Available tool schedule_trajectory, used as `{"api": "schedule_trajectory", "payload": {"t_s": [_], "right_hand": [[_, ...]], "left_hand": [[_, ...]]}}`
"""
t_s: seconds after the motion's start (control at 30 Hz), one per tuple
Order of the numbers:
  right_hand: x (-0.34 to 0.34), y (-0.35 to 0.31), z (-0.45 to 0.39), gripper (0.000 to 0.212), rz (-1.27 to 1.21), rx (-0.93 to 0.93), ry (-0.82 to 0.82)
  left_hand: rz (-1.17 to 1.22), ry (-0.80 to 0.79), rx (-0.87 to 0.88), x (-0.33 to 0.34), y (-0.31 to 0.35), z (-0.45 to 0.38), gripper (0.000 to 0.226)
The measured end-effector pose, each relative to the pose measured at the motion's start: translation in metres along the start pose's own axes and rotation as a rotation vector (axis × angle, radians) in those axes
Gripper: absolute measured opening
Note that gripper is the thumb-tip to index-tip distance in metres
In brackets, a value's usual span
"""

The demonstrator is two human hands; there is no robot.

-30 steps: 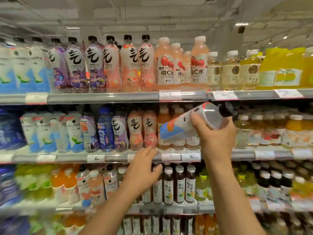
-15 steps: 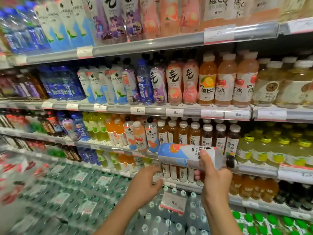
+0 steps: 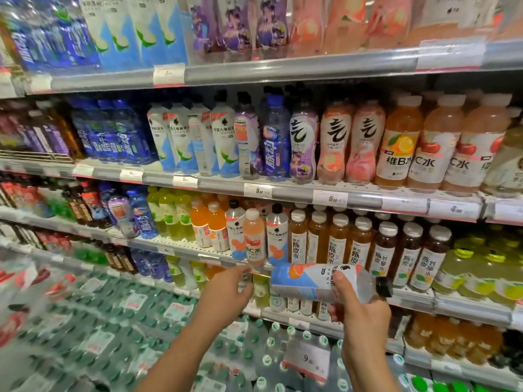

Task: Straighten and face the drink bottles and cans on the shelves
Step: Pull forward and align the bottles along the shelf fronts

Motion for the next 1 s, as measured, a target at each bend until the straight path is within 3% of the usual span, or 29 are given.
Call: {"api": "schedule_trajectory", "payload": {"t_s": [0.17, 0.3, 0.4, 0.57, 0.83, 1.0], "right_hand": [[0.040, 0.017, -0.008, 0.045, 0.089, -0.053, 0.138], [0.073, 0.019, -0.004, 0.044, 0.115, -0.091, 0.259], [0.090, 0.032, 0.000, 0.054, 0.158, -0.111, 0.354], [0.102, 0.041, 0.014, 0.093, 0.261, -0.102, 0.528], [0.099, 0.001, 0.012, 0.054, 0.243, -0.203, 0.493], [0.089, -0.011, 0.007, 0.046, 0.328, -0.234, 0.438]], "left_hand": [[0.038, 0.023, 0.149, -0.023, -0.009, -0.075, 0.057], [0.006, -0.029, 0.244, -0.035, -0.012, -0.139, 0.072], [-0.040, -0.085, 0.300, -0.033, -0.012, -0.173, 0.077], [-0.097, -0.177, 0.319, -0.013, -0.009, -0.198, 0.065], [-0.035, -0.122, 0.282, -0.007, -0.009, -0.213, 0.035], [0.010, -0.081, 0.307, -0.006, -0.010, -0.215, 0.039]]}}
Point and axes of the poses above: each hand's wrist, its own z-axis away from the middle knuckle, its own x-axis out of the palm, y = z × x, the point moved 7 cm from there along -z, towards the middle knuckle, and after that the axes turned 4 degrees about -y, right-handed, at the moved point
